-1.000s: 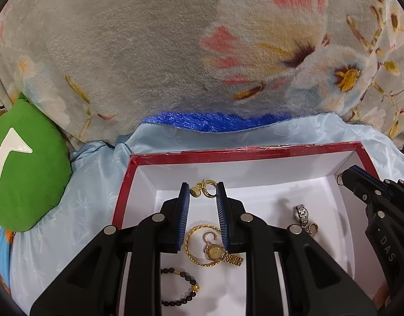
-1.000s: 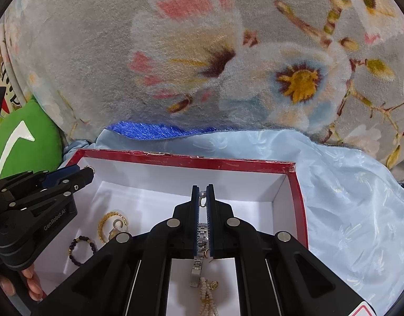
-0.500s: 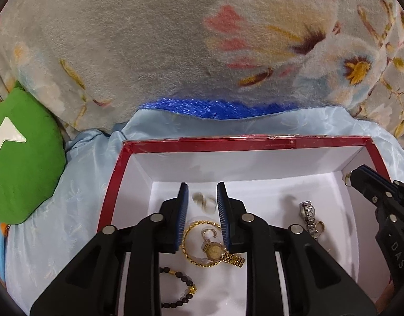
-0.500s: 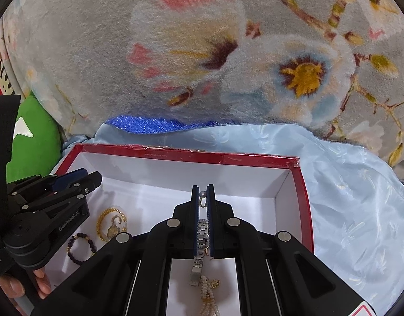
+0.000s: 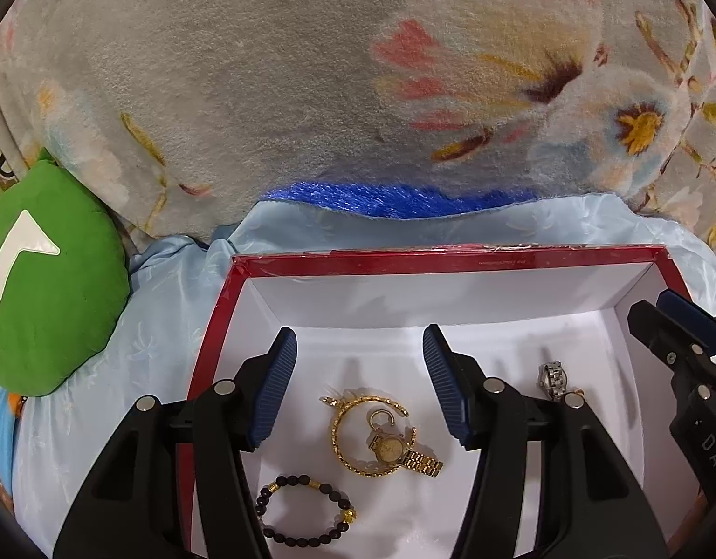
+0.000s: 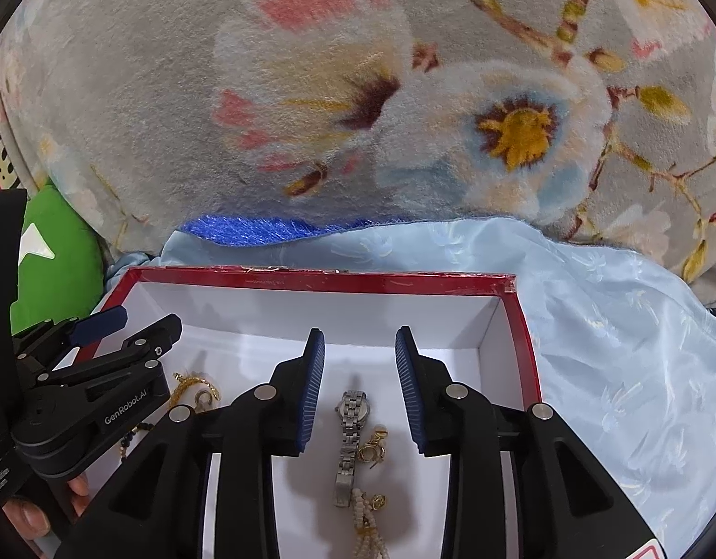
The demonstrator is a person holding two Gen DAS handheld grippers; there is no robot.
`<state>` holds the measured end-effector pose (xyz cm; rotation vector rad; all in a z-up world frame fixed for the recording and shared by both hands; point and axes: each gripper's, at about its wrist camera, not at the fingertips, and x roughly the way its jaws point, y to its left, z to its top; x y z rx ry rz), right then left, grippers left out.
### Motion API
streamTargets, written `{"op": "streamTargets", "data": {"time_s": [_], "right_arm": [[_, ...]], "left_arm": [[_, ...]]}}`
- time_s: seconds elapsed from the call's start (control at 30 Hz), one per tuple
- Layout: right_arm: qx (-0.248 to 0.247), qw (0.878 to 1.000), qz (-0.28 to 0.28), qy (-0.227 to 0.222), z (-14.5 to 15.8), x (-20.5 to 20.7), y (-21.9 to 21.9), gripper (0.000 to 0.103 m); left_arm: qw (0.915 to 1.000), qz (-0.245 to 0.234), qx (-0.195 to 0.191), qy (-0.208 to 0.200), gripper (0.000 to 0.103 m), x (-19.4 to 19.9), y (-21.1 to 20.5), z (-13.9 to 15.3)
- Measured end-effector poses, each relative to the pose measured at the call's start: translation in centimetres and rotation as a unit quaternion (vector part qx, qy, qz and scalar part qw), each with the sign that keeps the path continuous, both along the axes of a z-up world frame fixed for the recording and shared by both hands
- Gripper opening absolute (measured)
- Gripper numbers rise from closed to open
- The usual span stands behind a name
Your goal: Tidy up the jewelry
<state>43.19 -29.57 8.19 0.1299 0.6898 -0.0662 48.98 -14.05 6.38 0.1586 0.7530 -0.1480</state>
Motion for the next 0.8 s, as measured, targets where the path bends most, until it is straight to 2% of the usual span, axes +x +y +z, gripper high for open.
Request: {"op": "streamTargets", "data": {"time_s": [0.13,0.57,0.7,0.8], "right_arm": [[0.000,1.000,-0.002,-0.003,0.0,-0.1,-0.1,0.038],[-0.005,1.000,-0.008,-0.001,-0.1,-0.2,-0.1,0.040],[-0.005,1.000,-0.020,0.011,-0.4,-0.1,-0.3,0.047],[-0.013,0.999,-0.031,0.006,-0.2,-1.4,-0.1,0.047]], "left_arm": [[1.0000,0.000,0.000,0.001,0.054,0.1,0.0,0.0],[1.0000,0.000,0.003,0.001,0.054,-0.1,0.2,0.0],[0.9999,0.008,0.003,0.012,0.054,-0.1,0.5,-0.3],[0.9997,0.017,0.006,0.018,0.054,-0.7,0.9,-0.5]]}}
